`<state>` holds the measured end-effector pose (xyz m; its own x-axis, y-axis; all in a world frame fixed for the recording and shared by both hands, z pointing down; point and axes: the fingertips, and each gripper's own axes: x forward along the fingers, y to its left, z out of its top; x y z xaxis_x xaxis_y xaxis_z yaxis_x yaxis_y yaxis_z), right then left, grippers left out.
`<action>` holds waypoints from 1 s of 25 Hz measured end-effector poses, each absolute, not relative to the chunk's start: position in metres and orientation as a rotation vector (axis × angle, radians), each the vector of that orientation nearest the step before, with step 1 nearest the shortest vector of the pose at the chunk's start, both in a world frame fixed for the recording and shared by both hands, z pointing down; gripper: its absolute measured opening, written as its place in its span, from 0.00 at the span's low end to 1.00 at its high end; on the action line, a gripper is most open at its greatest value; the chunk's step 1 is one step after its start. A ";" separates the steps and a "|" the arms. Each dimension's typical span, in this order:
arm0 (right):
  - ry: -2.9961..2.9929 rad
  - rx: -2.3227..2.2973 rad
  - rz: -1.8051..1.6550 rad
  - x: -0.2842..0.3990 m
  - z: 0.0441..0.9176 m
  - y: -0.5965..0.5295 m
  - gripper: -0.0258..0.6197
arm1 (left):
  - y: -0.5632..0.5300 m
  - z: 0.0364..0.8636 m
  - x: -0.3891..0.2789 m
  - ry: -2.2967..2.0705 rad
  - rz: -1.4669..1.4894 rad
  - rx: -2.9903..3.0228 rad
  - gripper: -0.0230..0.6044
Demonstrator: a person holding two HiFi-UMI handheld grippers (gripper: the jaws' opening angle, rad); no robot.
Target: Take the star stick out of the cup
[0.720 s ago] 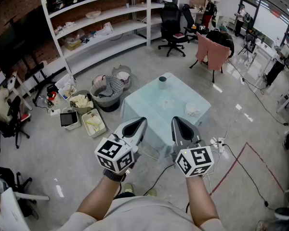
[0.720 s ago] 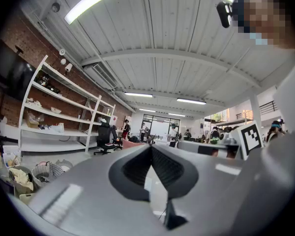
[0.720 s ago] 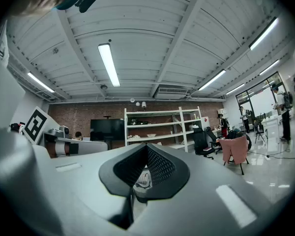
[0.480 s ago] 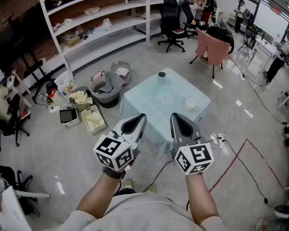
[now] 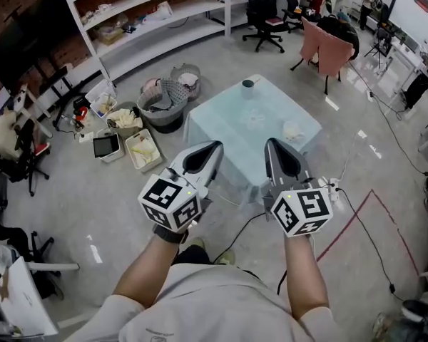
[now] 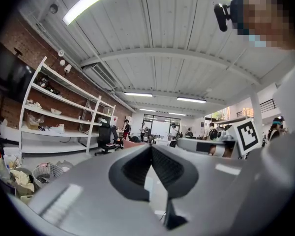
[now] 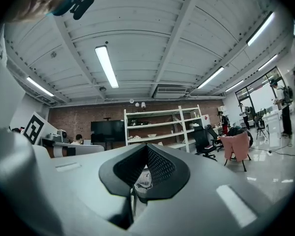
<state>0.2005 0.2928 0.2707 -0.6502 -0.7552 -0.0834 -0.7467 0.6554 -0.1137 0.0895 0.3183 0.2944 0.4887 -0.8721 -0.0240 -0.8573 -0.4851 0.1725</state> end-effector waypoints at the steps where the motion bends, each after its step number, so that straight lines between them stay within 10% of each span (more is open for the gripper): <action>1: 2.741 -1.254 -0.111 0.200 0.273 0.292 0.06 | 0.317 0.296 0.087 -1.518 -0.161 2.585 0.05; 25: 2.751 -1.447 -0.204 0.079 0.332 0.108 0.06 | 0.126 0.345 -0.016 -1.369 -0.116 2.674 0.05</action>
